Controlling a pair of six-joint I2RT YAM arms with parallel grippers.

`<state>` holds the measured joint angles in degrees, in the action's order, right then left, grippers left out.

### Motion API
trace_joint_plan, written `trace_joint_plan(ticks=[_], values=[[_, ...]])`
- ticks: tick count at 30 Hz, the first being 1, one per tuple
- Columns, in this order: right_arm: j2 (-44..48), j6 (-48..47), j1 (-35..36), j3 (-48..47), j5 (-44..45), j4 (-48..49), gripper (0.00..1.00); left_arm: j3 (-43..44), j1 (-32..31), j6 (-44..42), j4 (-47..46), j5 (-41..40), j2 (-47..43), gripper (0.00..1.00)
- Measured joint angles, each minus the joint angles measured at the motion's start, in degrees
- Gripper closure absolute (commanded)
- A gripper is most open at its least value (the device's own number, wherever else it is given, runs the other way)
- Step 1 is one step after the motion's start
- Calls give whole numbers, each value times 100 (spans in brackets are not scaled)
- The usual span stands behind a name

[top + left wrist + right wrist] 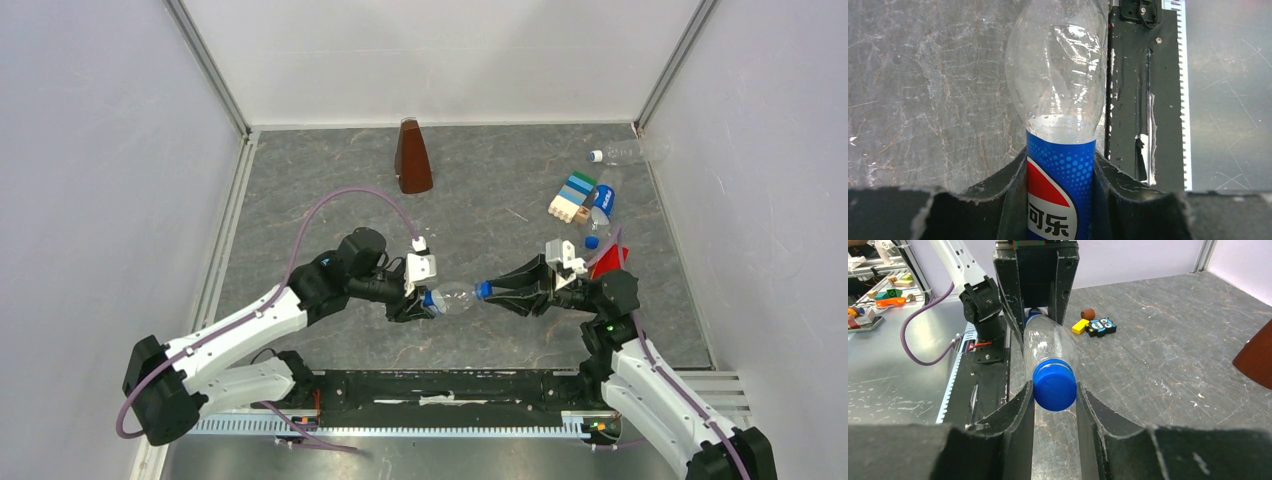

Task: Unscrew the bottle caps
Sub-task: Unscrew the bottle cap from the plastic bottle, then place the bottle cap at the center of the board.

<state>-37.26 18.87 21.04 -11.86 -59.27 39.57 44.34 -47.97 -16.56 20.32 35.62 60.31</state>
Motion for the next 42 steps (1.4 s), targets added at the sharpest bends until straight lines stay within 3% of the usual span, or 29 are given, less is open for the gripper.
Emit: trace_joint_plan(ticks=[6,9,18,25,34,42], values=[[-210,372,55,-221,136,42,70,-258,0,2,-332,-157,-319,93],[-269,656,55,-223,269,129,68,-262,0,0,-391,-238,-334,93],[-575,1609,20,-216,463,931,77,-264,0,-4,-619,-367,-361,94],[-632,1722,22,-216,772,981,81,-428,-26,-15,-726,-780,-647,95],[-505,1565,17,-219,1423,494,80,-549,-72,-13,-968,-1266,-933,95],[-704,852,17,-498,2293,-780,80,-1211,-72,162,-1624,-2682,-1766,94]])
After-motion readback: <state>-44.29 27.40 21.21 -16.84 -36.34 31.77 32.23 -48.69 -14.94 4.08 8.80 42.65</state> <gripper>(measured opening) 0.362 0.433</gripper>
